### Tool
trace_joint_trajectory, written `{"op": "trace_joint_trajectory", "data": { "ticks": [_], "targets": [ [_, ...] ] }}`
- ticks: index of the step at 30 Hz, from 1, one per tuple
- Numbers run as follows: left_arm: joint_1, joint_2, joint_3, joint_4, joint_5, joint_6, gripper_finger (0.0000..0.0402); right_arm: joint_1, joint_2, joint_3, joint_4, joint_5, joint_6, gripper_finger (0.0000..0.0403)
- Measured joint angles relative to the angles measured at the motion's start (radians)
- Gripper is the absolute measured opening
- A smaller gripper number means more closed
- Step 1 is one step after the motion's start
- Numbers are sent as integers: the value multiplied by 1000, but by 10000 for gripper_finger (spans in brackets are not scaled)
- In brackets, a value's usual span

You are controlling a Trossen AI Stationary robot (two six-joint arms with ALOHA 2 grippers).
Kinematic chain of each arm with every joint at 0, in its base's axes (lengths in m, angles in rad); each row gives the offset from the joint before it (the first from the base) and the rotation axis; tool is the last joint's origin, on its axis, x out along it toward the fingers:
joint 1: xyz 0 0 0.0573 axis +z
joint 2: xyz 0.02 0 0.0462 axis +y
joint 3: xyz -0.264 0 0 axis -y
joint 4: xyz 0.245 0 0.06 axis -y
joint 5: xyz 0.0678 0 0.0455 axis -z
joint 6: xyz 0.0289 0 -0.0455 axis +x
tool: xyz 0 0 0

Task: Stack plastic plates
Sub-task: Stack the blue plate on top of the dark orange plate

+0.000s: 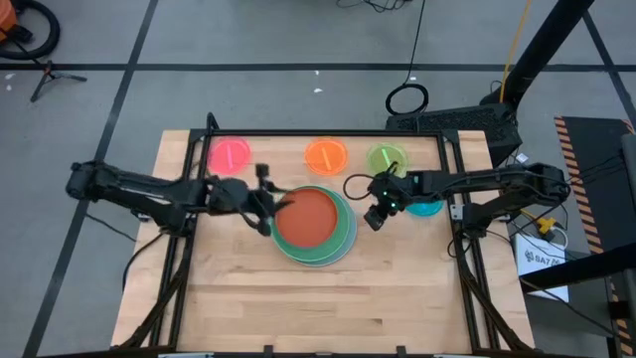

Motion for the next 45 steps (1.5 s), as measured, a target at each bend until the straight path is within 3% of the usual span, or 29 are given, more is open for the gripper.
{"op": "trace_joint_trajectory", "data": {
  "ticks": [6, 10, 17, 24, 33, 37, 45],
  "targets": [
    [68, -130, 0, -83, -41, -90, 113, -15, 0, 0, -304, 86, 148, 121],
    [103, -166, 0, -165, -41, -150, 113, -26, 0, 0, -399, 111, 216, 121],
    [136, -164, 0, -213, -40, -154, 113, -66, 0, 23, -397, 157, 244, 121],
    [160, -164, 0, -223, -40, -142, 113, -107, 14, 152, -386, 219, 176, 121],
    [192, -164, 0, -227, -40, -124, 113, -131, 177, 256, -497, 213, 79, 121],
    [192, -164, 0, -232, -40, -127, 113, -144, 242, 257, -606, 216, 58, 121],
    [192, -164, 0, -263, -39, -150, 113, -141, 316, 240, -612, 265, 59, 121]
  ]
}}
